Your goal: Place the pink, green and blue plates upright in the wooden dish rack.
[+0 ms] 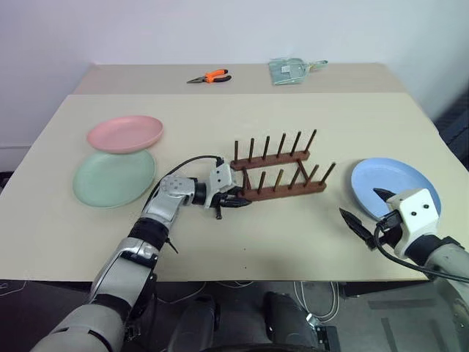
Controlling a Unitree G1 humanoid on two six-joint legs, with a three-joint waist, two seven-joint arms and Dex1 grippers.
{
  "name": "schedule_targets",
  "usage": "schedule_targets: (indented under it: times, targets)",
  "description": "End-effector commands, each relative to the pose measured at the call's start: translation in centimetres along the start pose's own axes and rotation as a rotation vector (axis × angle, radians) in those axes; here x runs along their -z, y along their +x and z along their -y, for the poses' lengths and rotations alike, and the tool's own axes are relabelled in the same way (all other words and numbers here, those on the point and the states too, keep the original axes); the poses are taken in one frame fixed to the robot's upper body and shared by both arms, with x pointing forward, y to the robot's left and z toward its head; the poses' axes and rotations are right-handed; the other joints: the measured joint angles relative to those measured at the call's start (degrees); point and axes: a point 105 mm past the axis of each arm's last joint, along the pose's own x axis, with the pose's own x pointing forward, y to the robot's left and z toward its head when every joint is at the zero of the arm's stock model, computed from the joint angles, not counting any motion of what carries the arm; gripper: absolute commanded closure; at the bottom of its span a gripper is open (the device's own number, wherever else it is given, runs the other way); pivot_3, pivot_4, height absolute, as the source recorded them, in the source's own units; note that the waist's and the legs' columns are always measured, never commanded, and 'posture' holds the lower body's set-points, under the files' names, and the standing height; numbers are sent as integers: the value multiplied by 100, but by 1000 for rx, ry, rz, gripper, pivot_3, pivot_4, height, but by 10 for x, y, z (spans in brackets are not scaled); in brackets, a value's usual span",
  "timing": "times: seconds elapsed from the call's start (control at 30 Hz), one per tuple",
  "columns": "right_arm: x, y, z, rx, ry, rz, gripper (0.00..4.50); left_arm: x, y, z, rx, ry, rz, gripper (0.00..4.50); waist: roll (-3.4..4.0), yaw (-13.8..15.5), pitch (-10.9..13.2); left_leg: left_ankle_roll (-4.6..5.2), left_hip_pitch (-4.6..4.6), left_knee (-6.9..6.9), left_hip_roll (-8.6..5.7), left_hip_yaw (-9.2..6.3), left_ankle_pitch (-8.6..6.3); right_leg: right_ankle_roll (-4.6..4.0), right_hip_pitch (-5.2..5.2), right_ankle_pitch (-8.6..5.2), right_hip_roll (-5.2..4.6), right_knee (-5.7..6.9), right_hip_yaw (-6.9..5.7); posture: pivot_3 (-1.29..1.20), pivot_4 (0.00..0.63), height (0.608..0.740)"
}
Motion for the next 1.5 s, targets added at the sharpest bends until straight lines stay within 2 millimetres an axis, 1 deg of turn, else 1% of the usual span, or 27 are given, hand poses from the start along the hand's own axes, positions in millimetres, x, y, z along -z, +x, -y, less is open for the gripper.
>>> schedule_targets:
  times: [0.03,0.07,0.1,0.2,0.23,0.27,0.33,0.37,0.4,0.47,0.53,0.6,0.63,0.7,0.77,0.87,0.93,1.03,1.2,1.27,1.3,1.33,1.37,1.4,1.43,1.47,1.5]
  targets:
    - [-9,-6,3,-10,-36,12,0,-11,-10,12,64,18,23,3216,0,6,0,0,-1,1,0,-1,0,0,0,0,0,0,0,0,150,740]
    - [-6,-6,4,-10,-39,-1,0,-9,-12,12,56,6,20,2681,0,8,0,0,-1,2,1,-1,0,0,0,-1,0,0,0,0,150,740]
    - [-3,-6,5,-10,-42,-12,0,-8,-14,12,44,-7,17,2361,0,12,0,0,-2,2,1,-1,0,0,0,-1,0,-1,0,0,150,740]
    - [3,-3,2,-52,-40,-33,0,9,-24,1,-64,-12,-61,817,-2,19,1,0,-4,5,0,-2,0,0,2,-3,-1,-3,0,0,150,740]
    - [3,-1,-2,-74,-34,-33,253,14,-29,-1,-92,-22,-87,319,-2,13,1,0,-3,5,0,-2,0,0,3,-3,0,-3,0,0,150,740]
    - [4,0,-5,-98,-23,-35,549,17,-33,-2,-111,-35,-102,0,-1,4,0,1,-1,4,0,-2,0,0,2,-3,0,-2,0,0,150,740]
    - [7,3,-15,-159,-19,-53,1360,20,-44,2,-130,-80,-105,107,2,-40,-1,0,4,-1,4,-1,0,1,2,-2,2,1,0,0,150,740]
    - [10,5,-21,-185,-22,-64,1902,21,-50,7,-125,-115,-100,390,2,-53,-2,0,7,-4,6,1,0,1,1,-3,3,4,0,0,150,740]
    - [12,7,-26,-207,-26,-72,2426,21,-54,14,-109,-142,-99,790,2,-91,-2,0,9,-6,7,0,0,1,1,-3,4,4,0,0,150,740]
    - [18,12,-35,-243,-35,-90,3456,19,-60,33,-55,-192,-101,1773,5,-129,-3,0,9,-8,9,-1,0,0,0,-3,5,6,0,0,150,740]
    - [26,19,-43,-259,-52,-109,4488,14,-58,51,-19,-237,-86,2775,6,-140,-4,0,9,-9,10,-1,-1,-13,-1,-11,4,8,1,0,150,740]
    - [33,27,-46,-247,-66,-120,4500,8,-51,61,-19,-264,-67,3706,7,-115,-6,1,8,-7,10,-1,-1,-16,0,-14,-2,5,2,0,150,740]
    - [37,32,-47,-237,-72,-127,4500,6,-45,63,-31,-264,-58,3706,7,-94,-6,1,4,-4,10,-3,-1,-17,1,-14,-2,3,1,0,150,740]
    - [48,44,-49,-213,-88,-155,4500,8,-30,57,-139,-242,-58,3706,5,-12,-7,1,-1,3,9,-8,-1,-18,2,-16,-6,-1,1,0,150,740]
    - [51,56,-52,-196,-94,-154,4500,14,-21,42,-290,-220,-78,3706,-9,17,-15,1,2,8,4,-4,-1,-18,9,-15,-7,-5,1,0,150,740]
    - [49,79,-50,-119,-109,-127,4500,21,-18,15,-515,-322,-68,3706,-33,12,-32,0,15,11,4,-7,-1,-19,24,-14,-3,0,0,0,150,740]
    - [46,95,-45,-62,-114,-109,4500,25,-18,1,-617,-365,-61,3706,-36,-5,-34,0,35,10,4,-7,0,-21,39,-13,0,1,0,0,150,740]
    - [40,110,-41,-17,-120,-84,4500,29,-19,-9,-674,-391,-63,3706,-34,-38,-35,-2,91,-5,7,-2,-1,-24,80,-14,4,-1,-1,0,150,740]
    - [32,120,-36,-12,-128,-50,4500,29,-25,-15,-688,-371,-66,3706,-33,-50,-36,-2,89,-10,5,-2,-1,-16,76,-16,3,-2,-1,0,150,740]
    - [24,117,-38,-67,-108,-25,3970,28,-39,-16,-696,-362,-56,3793,-32,-65,-36,-1,90,-10,5,-2,-1,-16,74,-15,3,1,0,0,150,740]
    - [17,114,-41,-102,-110,0,3638,25,-53,-23,-741,-361,-29,3532,-32,-87,-36,-1,89,-11,5,-2,-1,-16,72,-15,4,2,-1,0,150,740]
    - [11,111,-45,-132,-109,24,3089,21,-67,-31,-800,-365,1,3199,-32,-125,-36,-1,89,-13,6,-3,-1,-16,72,-15,5,2,-1,0,150,740]
    - [6,108,-49,-156,-105,43,2725,17,-81,-40,-867,-372,33,2929,-31,-140,-33,-1,88,-17,6,-5,-1,-15,69,-15,5,2,-1,0,150,740]
    - [2,106,-52,-178,-100,55,2130,12,-95,-49,-940,-379,66,2421,-32,-148,-31,-1,84,-20,7,-5,-1,-15,63,-15,5,3,-1,0,150,740]
    - [-1,104,-56,-200,-102,63,1620,6,-111,-60,-1034,-381,99,1946,-32,-149,-28,-1,78,-21,8,-7,-1,-11,55,-13,7,5,-1,0,150,740]
    - [-2,103,-58,-214,-105,66,1159,3,-122,-67,-1096,-384,121,1485,-30,-136,-25,-1,74,-20,8,-8,-1,-1,50,-7,8,8,-1,0,150,740]
    - [-3,102,-63,-234,-111,66,628,-8,-149,-82,-1258,-418,195,916,-32,-119,-19,-2,67,-17,8,-10,-1,2,46,-6,8,9,-1,0,150,740]
